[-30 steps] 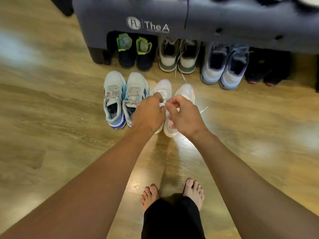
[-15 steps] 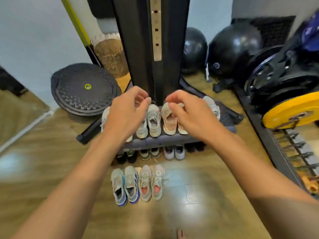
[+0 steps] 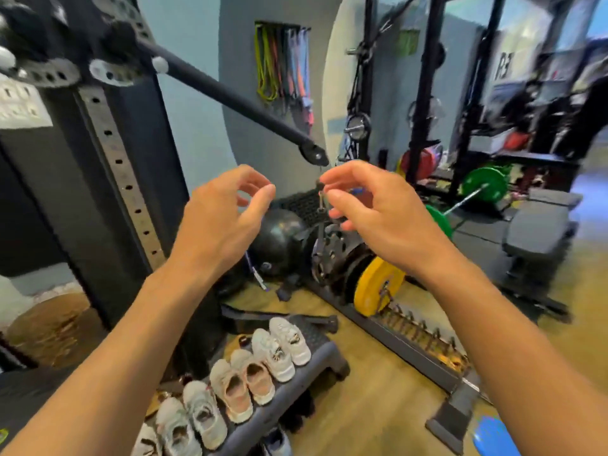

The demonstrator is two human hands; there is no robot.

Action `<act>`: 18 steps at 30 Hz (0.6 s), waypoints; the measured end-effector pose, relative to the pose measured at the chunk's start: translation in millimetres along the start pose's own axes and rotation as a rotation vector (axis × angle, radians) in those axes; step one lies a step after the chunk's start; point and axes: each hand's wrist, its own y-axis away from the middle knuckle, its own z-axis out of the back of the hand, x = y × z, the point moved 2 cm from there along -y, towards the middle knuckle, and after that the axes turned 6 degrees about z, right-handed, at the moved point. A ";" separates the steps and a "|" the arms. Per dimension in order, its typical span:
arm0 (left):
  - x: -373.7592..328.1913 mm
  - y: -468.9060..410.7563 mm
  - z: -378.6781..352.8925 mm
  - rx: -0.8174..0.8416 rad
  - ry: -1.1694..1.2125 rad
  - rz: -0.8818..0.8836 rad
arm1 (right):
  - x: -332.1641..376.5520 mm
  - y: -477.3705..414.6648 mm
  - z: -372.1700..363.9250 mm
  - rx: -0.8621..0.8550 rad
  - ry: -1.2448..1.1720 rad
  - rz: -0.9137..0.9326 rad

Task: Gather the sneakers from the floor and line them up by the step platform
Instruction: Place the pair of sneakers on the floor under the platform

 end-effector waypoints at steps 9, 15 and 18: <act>-161.4 -22.6 -56.7 0.127 0.349 -0.299 | 52.6 65.9 163.1 -0.301 0.368 -0.101; -300.8 13.1 -104.5 0.245 0.543 -0.480 | 82.8 148.6 284.7 -0.484 0.580 -0.167; -363.6 41.4 -128.6 0.278 0.622 -0.521 | 89.8 196.4 337.0 -0.530 0.635 -0.228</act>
